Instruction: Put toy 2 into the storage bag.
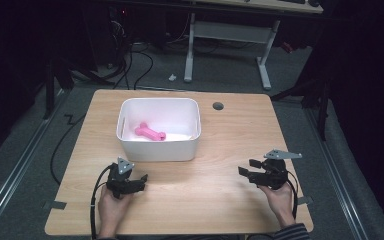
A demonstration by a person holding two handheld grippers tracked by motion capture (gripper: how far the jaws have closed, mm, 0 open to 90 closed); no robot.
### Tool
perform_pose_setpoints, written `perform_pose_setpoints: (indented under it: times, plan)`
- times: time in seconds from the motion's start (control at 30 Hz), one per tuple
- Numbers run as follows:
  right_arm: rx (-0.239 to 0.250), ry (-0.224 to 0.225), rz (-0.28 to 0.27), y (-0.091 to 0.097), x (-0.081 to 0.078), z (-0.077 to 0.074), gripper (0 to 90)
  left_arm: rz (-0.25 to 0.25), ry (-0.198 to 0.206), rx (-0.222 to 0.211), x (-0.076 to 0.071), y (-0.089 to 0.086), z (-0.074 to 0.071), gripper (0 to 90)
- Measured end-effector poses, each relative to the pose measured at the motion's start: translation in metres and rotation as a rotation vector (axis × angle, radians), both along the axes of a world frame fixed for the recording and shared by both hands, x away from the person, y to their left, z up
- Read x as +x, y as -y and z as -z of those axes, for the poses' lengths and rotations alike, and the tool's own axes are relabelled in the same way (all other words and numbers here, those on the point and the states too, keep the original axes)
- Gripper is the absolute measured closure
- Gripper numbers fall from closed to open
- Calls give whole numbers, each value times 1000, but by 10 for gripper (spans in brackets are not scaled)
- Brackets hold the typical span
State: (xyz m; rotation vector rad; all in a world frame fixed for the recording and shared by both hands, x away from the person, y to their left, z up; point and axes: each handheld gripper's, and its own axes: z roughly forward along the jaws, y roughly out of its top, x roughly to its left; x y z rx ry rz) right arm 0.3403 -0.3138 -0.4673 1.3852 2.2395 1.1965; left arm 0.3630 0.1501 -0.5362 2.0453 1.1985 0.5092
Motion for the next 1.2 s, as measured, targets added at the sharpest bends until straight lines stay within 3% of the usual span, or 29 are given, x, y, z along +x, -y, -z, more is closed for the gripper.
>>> perform_pose_setpoints:
  times: [0.37, 0.63, 0.83, 0.9, 0.97, 1.1, 1.2]
  plan:
    - [-70, -55, 16, -8, 12, 32, 367, 0, 0, 0, 0, 0, 0, 219]
    - [-145, -52, 30, -17, 22, 49, 359, 0, 0, 0, 0, 0, 0, 219]
    - [-151, -31, 44, -22, 24, 57, 350, 0, 0, 0, 0, 0, 0, 218]
    - [-170, 7, 44, -24, 23, 60, 322, 0, 0, 0, 0, 0, 0, 218]
    - [-225, 58, 45, -29, 21, 64, 308, 0, 0, 0, 0, 0, 0, 217]
    - [-223, 51, 51, -30, 20, 64, 289, 0, 0, 1, 0, 0, 0, 217]
    - [-225, 42, 50, -31, 20, 64, 227, 0, 0, 0, 0, 0, 0, 218]
